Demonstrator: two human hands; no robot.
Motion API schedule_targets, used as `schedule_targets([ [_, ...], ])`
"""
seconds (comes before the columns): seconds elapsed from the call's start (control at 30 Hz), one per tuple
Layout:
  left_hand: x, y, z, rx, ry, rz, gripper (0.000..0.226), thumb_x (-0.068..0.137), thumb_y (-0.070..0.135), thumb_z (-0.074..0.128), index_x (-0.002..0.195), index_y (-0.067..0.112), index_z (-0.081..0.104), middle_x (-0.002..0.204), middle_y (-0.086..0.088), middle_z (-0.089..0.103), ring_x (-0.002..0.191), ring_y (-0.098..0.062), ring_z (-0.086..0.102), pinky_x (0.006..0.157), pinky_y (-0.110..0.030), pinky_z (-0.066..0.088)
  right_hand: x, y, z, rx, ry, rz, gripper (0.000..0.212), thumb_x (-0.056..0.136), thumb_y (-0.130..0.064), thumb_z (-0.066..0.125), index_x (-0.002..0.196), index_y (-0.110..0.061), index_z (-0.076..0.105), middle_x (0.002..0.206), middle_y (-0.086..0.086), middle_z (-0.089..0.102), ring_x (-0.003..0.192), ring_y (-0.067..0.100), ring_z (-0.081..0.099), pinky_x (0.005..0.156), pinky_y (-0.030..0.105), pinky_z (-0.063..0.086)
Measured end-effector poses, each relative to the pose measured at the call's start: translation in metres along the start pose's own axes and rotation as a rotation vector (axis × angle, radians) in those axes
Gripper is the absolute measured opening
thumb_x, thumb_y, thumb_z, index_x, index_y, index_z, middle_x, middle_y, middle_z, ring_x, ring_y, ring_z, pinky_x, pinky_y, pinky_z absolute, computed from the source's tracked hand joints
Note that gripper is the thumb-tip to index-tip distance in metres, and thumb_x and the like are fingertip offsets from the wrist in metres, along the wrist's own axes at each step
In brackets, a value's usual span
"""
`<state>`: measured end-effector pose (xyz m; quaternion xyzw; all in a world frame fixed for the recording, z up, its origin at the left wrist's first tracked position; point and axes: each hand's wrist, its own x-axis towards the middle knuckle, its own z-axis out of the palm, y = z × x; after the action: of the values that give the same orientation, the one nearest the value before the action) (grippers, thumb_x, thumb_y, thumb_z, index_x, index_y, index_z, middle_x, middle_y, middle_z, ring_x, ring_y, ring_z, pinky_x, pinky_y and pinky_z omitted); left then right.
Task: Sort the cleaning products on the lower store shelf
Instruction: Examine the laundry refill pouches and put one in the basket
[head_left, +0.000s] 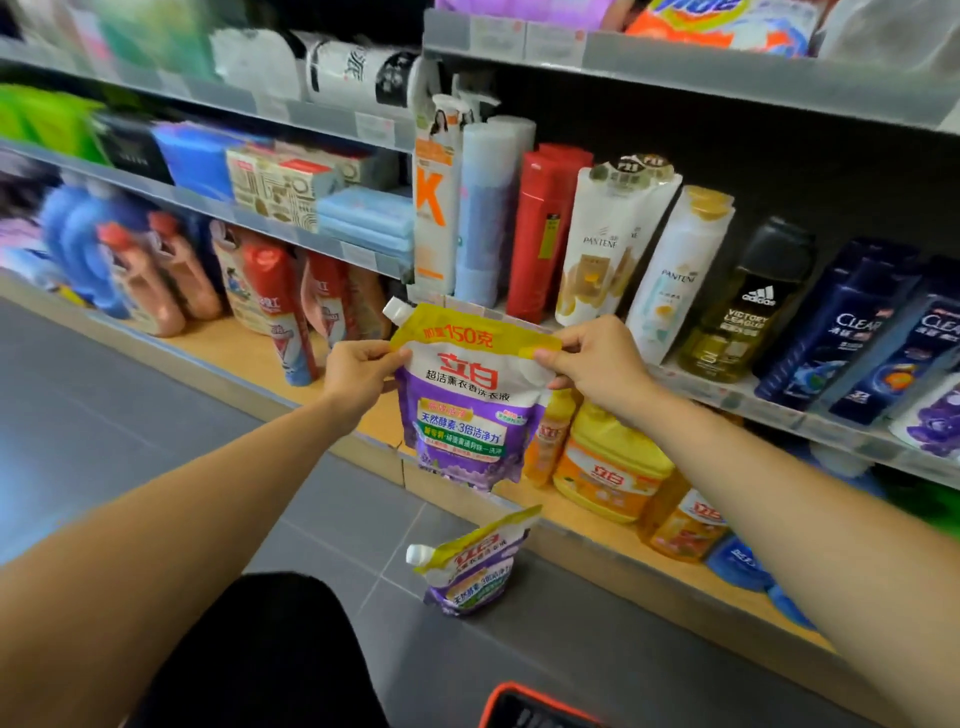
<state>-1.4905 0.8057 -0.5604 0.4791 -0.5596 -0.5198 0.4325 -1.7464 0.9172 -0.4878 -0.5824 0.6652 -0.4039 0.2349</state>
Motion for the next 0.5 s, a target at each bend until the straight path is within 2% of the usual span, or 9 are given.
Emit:
schedule_targets([
  [0.07,0.02,-0.015,-0.004,-0.018,0.013,-0.044,0.017,0.098,0.012,0.065,0.085,0.002,0.069,0.082,-0.002,0.073,0.073,-0.009,0.072,0.061,-0.02,0.059,0.017,0.011,0.022,-0.006,0.017,0.031,0.014,0.091,-0.01,0.072,0.084,0.002,0.077,0.067,0.008,0.063,0.061,0.013,0.066,0.079,0.057,0.059],
  [0.13,0.04,-0.031,-0.005,-0.023,0.026,-0.074,0.02,0.098,0.011,0.065,0.091,-0.008,0.067,0.086,-0.008,0.072,0.08,-0.015,0.071,0.061,-0.02,0.059,0.03,0.023,0.042,-0.014,0.049,0.033,0.016,0.091,-0.009,0.072,0.083,0.004,0.076,0.067,0.009,0.063,0.064,0.018,0.061,0.078,0.063,0.056],
  [0.2,0.057,-0.048,-0.004,-0.03,0.04,-0.088,0.021,0.097,0.009,0.065,0.096,-0.012,0.067,0.092,-0.014,0.07,0.084,-0.019,0.07,0.062,-0.02,0.06,0.038,0.035,0.056,-0.05,0.086,0.02,0.016,0.091,-0.01,0.072,0.078,-0.002,0.077,0.062,0.003,0.063,0.062,0.021,0.061,0.072,0.054,0.058],
  [0.27,0.069,-0.066,0.0,-0.036,0.045,-0.095,0.017,0.097,0.007,0.065,0.088,-0.008,0.067,0.094,-0.016,0.067,0.089,-0.024,0.069,0.064,-0.021,0.061,0.041,0.047,0.067,-0.129,0.109,-0.002,0.017,0.09,-0.013,0.072,0.075,-0.011,0.078,0.059,0.001,0.066,0.06,0.019,0.062,0.062,0.04,0.052],
  [0.33,0.076,-0.083,0.004,-0.015,0.052,-0.112,0.018,0.097,0.007,0.065,0.08,0.001,0.066,0.089,-0.012,0.067,0.089,-0.023,0.067,0.062,-0.021,0.06,0.04,0.058,0.077,-0.243,0.082,-0.007,0.019,0.09,-0.015,0.071,0.073,-0.011,0.077,0.06,0.004,0.067,0.061,0.015,0.058,0.06,0.037,0.046],
  [0.4,0.077,-0.094,0.01,0.038,0.054,-0.131,0.017,0.098,0.011,0.065,0.081,0.012,0.066,0.083,-0.001,0.068,0.085,-0.018,0.067,0.06,-0.02,0.056,0.039,0.065,0.083,-0.339,0.06,-0.026,0.021,0.092,-0.015,0.069,0.072,-0.008,0.074,0.063,0.004,0.066,0.064,0.017,0.058,0.059,0.035,0.041],
  [0.43,0.077,-0.098,0.013,0.077,0.046,-0.133,0.015,0.097,0.013,0.066,0.083,0.018,0.064,0.084,0.004,0.069,0.085,-0.015,0.068,0.061,-0.022,0.056,0.038,0.067,0.085,-0.351,0.07,-0.028,0.018,0.092,-0.015,0.069,0.077,-0.008,0.074,0.069,0.003,0.069,0.069,0.017,0.061,0.061,0.032,0.04],
  [0.47,0.075,-0.1,0.017,0.128,0.03,-0.131,0.013,0.095,0.015,0.069,0.088,0.023,0.062,0.087,0.008,0.069,0.085,-0.012,0.069,0.061,-0.023,0.057,0.036,0.067,0.085,-0.346,0.078,-0.028,0.011,0.093,-0.015,0.068,0.088,-0.009,0.077,0.082,0.004,0.074,0.079,0.018,0.065,0.068,0.028,0.042],
  [0.5,0.072,-0.101,0.022,0.177,0.007,-0.137,0.017,0.092,0.016,0.073,0.096,0.026,0.06,0.09,0.012,0.067,0.084,-0.008,0.069,0.06,-0.024,0.058,0.034,0.066,0.084,-0.355,0.084,-0.022,0.014,0.093,-0.015,0.069,0.104,-0.011,0.077,0.098,0.004,0.076,0.092,0.019,0.066,0.076,0.026,0.044],
])
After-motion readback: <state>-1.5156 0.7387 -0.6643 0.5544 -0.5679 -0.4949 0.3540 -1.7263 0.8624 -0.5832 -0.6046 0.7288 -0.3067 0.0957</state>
